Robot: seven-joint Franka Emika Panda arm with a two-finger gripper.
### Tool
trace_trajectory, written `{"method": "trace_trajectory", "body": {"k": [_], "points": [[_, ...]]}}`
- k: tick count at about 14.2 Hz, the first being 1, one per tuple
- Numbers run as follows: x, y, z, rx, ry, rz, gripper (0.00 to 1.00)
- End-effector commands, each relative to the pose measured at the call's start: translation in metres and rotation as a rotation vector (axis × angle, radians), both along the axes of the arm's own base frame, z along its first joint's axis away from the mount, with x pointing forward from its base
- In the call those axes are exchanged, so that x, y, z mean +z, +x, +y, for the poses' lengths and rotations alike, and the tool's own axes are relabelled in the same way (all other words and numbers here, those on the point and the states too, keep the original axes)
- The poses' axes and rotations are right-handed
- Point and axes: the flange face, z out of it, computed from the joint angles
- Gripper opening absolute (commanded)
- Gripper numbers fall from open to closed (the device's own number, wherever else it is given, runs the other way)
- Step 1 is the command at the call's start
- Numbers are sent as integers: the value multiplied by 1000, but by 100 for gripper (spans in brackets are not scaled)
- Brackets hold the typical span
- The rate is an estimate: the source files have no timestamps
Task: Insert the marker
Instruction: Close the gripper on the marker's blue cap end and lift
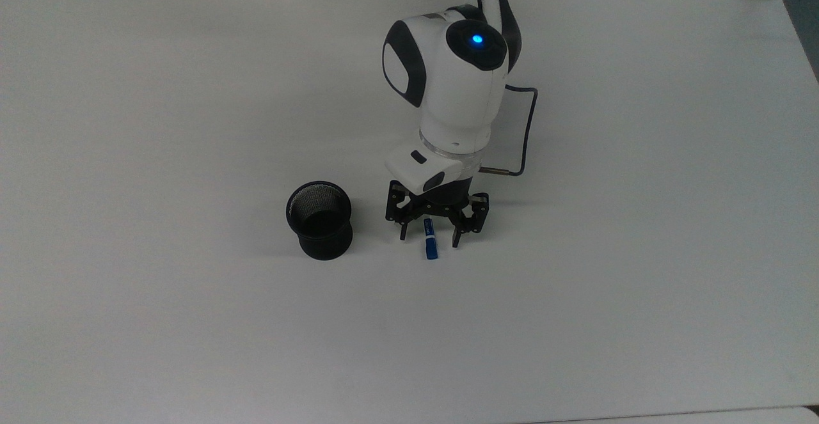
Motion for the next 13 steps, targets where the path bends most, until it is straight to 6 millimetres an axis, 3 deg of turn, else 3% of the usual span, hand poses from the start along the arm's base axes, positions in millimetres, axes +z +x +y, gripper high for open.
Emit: {"method": "trace_trajectory", "body": {"k": [1, 2, 5, 9, 11, 13], "points": [[-4, 9, 4, 0, -2, -32, 51], [-4, 9, 4, 0, -2, -32, 40], [-6, 7, 5, 15, -20, -32, 21], [-7, 7, 6, 22, -27, -33, 16], [9, 10, 2, 2, -16, -54, 16], [53, 15, 1, -42, 9, -123, 16]]}}
